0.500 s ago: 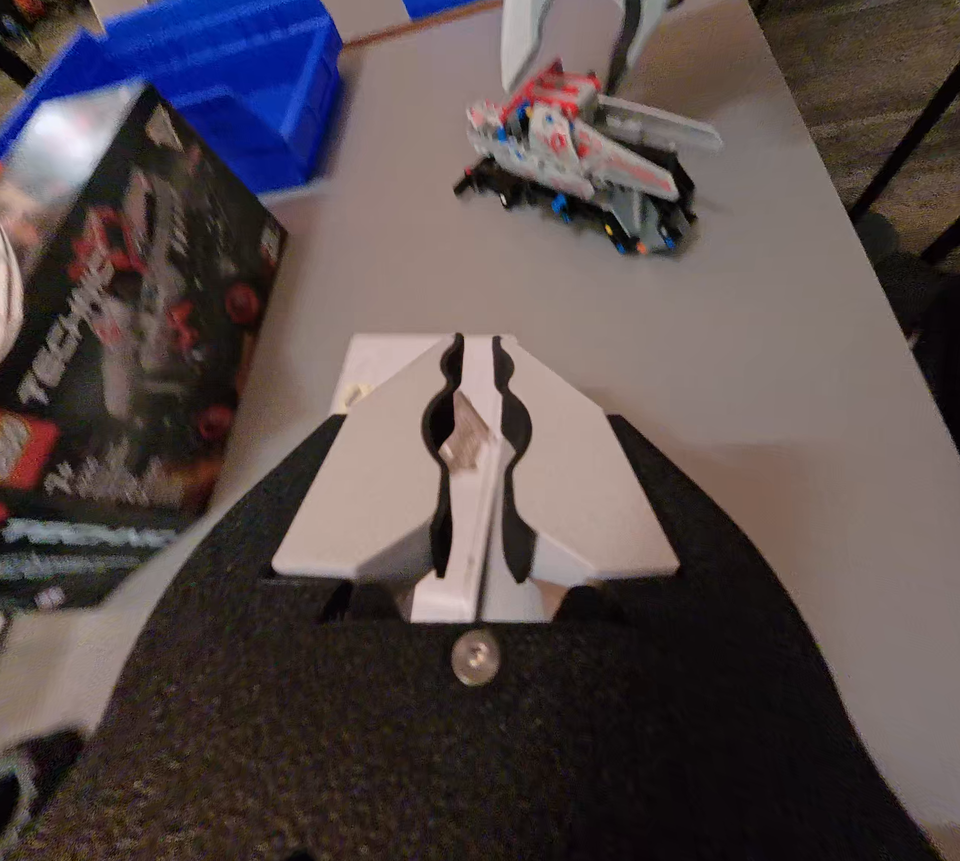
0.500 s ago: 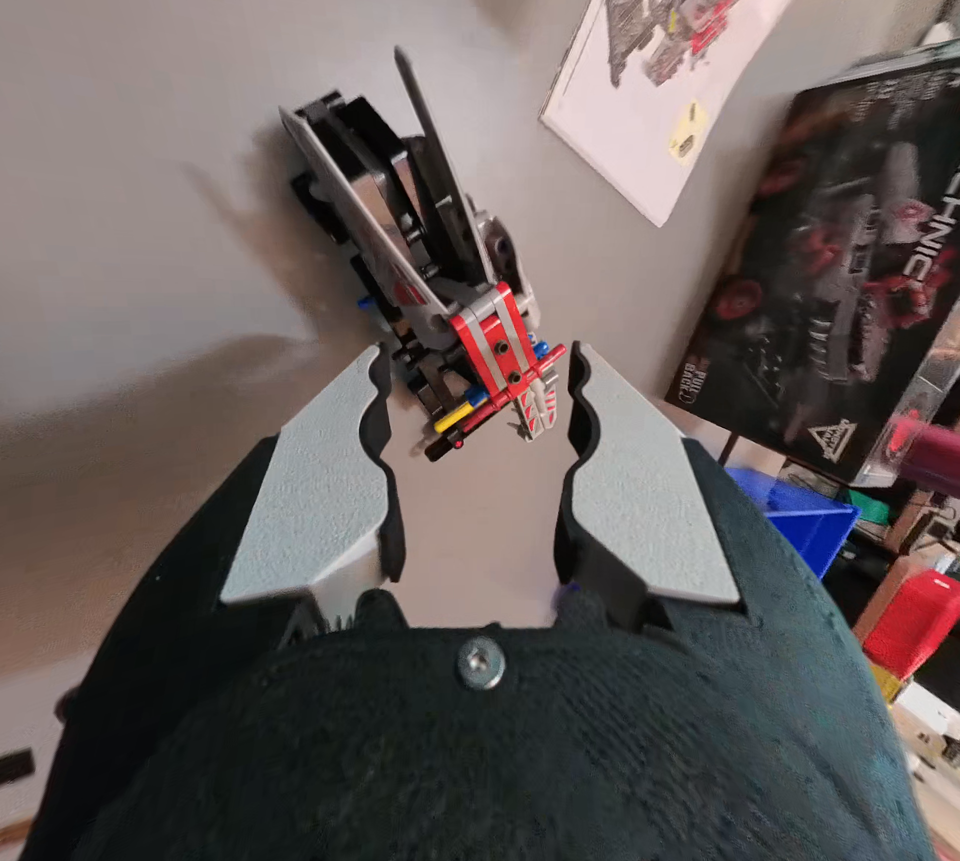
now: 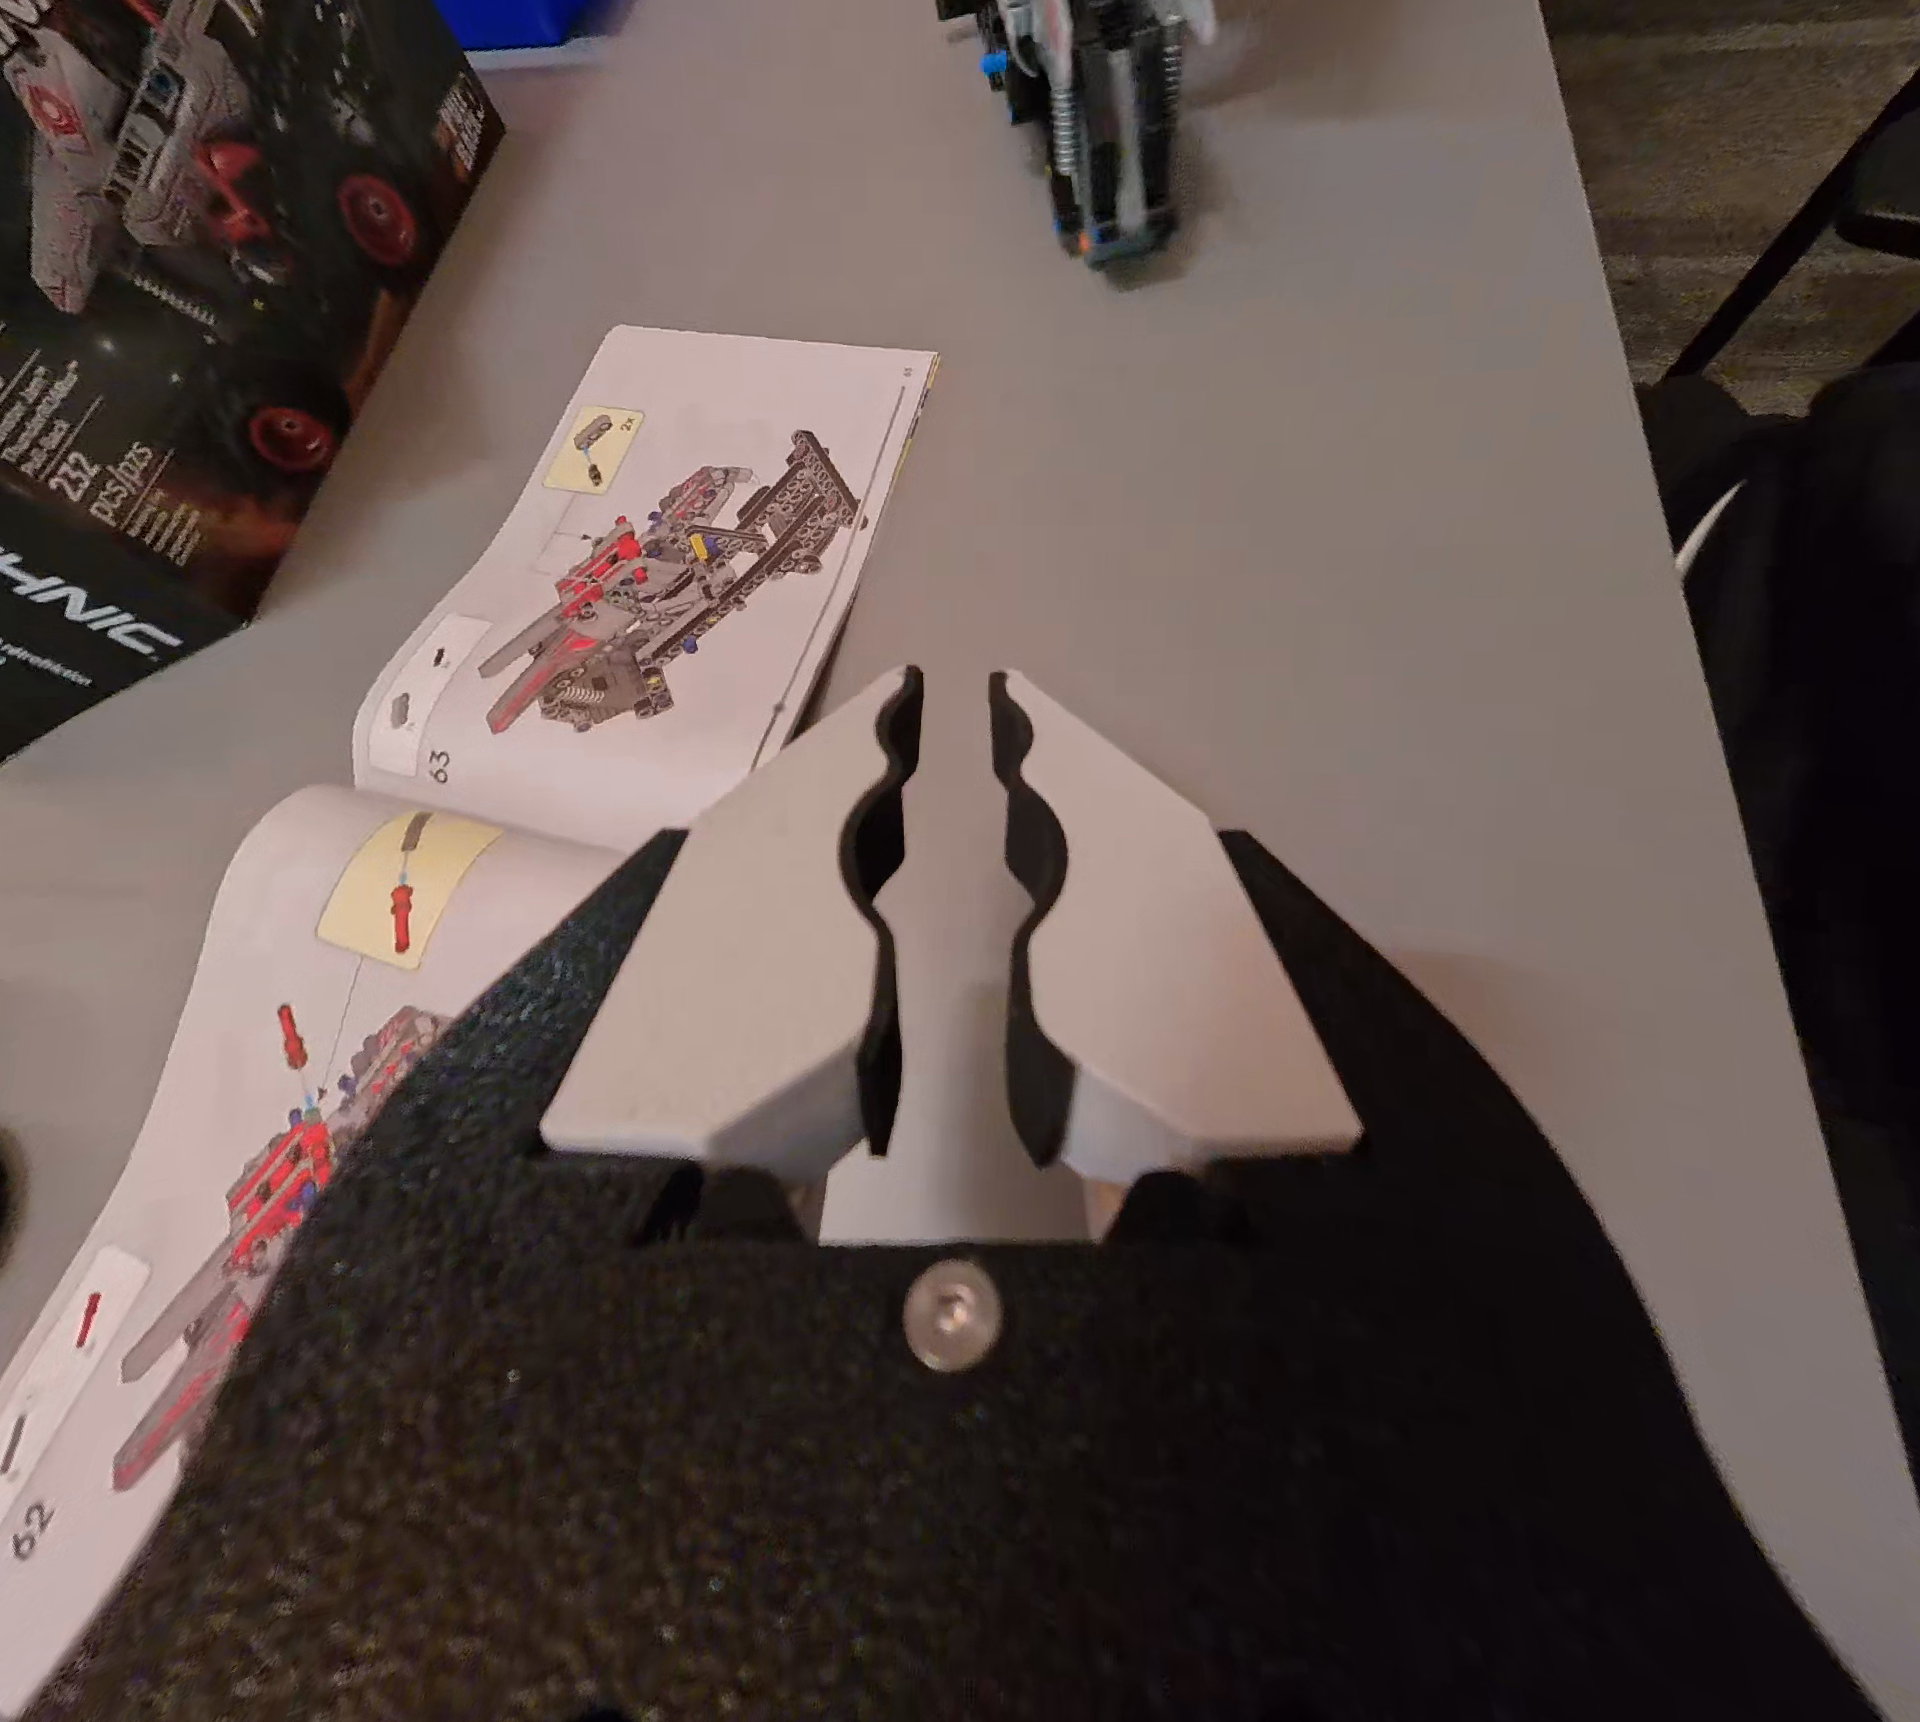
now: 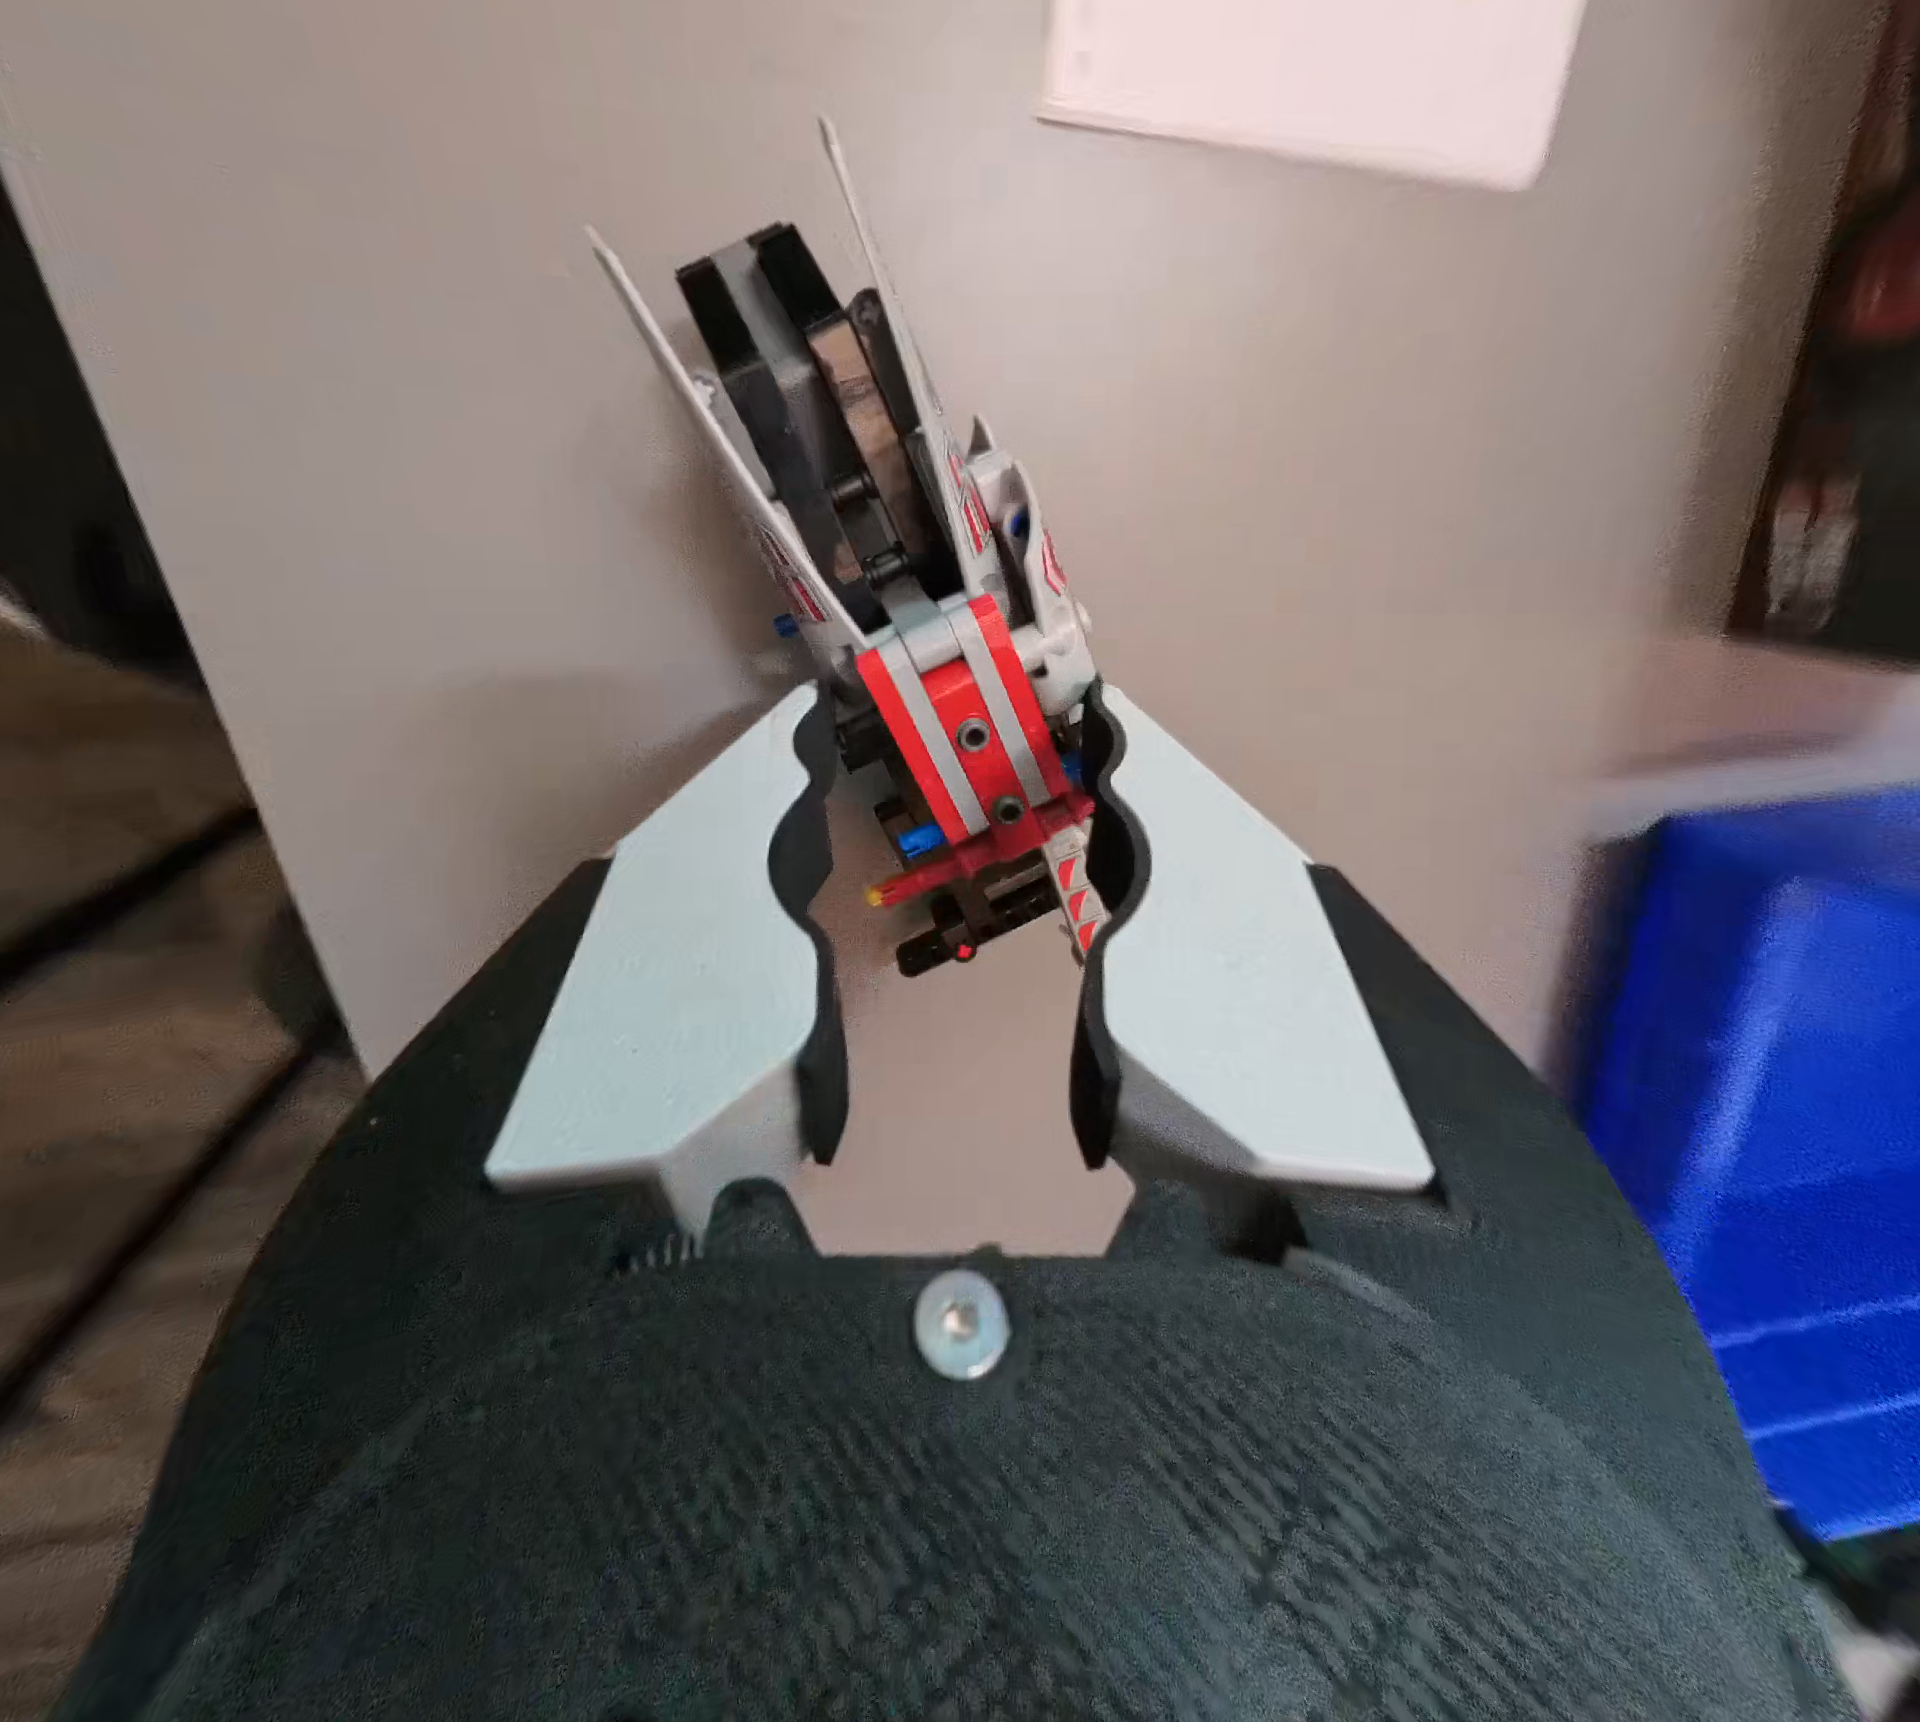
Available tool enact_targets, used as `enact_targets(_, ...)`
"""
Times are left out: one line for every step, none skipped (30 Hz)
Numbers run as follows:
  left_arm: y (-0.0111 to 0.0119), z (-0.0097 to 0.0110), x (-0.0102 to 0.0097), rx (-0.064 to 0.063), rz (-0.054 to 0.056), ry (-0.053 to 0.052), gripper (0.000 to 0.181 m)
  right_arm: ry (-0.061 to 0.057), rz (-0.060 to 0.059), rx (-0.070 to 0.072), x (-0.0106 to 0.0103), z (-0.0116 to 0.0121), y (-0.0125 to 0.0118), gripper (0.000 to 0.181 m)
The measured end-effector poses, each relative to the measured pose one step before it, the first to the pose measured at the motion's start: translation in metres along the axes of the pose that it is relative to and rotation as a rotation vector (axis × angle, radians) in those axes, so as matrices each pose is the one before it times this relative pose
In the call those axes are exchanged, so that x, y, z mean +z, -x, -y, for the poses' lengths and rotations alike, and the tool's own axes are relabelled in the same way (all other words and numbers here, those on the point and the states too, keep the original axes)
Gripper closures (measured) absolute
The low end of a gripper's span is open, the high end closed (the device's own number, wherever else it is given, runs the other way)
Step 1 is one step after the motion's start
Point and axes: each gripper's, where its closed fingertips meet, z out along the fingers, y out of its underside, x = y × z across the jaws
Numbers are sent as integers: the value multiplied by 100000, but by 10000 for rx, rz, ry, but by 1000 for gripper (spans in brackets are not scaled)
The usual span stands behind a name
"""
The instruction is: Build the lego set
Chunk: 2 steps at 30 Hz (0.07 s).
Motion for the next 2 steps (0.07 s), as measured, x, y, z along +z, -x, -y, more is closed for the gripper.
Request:
enact_targets(226,64,209,43,-65,30,171,-118,-53,881,-63,-72,-172,136)
enact_targets(267,113,229,57,-41,33,171,-106,-156,868,-9,7,-323,136)
